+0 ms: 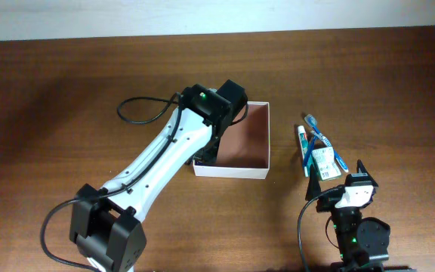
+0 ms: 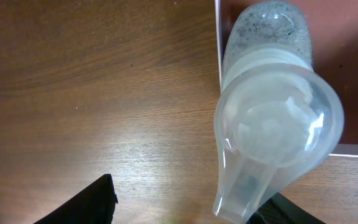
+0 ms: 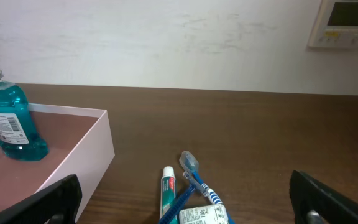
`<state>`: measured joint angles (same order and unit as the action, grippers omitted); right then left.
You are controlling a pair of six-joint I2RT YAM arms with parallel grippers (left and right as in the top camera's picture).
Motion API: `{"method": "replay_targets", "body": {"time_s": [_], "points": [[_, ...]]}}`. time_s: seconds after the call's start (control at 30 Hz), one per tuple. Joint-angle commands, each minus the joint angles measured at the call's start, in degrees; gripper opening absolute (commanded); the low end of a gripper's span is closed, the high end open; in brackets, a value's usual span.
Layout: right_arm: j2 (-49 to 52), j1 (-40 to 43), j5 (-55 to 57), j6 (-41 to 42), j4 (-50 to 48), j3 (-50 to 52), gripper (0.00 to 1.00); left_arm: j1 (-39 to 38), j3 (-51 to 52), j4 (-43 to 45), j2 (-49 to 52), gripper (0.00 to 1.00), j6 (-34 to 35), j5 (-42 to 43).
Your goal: Pack container
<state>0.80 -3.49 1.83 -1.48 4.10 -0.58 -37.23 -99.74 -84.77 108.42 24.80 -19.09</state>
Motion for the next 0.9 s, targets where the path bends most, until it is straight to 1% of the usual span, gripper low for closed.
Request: {"method": "replay_targets", "body": {"time_s": [0.0, 0.1, 0.2, 0.37, 0.43, 0.63, 0.7, 0.87], "points": [[-0.55, -0.26, 0.09, 0.22, 0.46, 0.26, 0.98, -0.22, -1.07, -0.31, -2.05, 0.65, 1.55, -1.95], [-0.55, -0.26, 0.09, 0.2, 0.46, 0.26, 0.98, -0.22, -1.07, 0.33, -2.05, 0.65, 1.53, -1.4], [-0.55, -0.26, 0.09, 0.22, 0.46, 0.26, 0.98, -0.22, -1.07, 1.88, -2.05, 0.65, 0.57, 2.93], [-0.55, -0.26, 0.09, 0.2, 0.46, 0.26, 0.98, -0.22, -1.09, 5.79, -2.19, 0.66, -5.22, 12.28], [-0.55, -0.26, 0.09, 0.2, 0.46, 0.26, 0.98, -0.09, -1.18, 6.99, -2.47, 0.66, -5.64, 14.19], [-0.55, -0.26, 0.09, 0.22, 0.46, 0.26, 0.98, 1.86, -2.89, 10.67, -5.05, 0.66, -6.27, 18.1], [-0.55, -0.26, 0.09, 0.22, 0.46, 0.26, 0.98, 3.37, -4.2, 10.78, -6.23, 0.66, -6.27, 19.37], [-0.55, -0.26, 0.09, 0.2, 0.46, 0.26, 0.98, 8.92, -7.02, 10.8, -9.75, 0.66, -6.27, 19.32]]}}
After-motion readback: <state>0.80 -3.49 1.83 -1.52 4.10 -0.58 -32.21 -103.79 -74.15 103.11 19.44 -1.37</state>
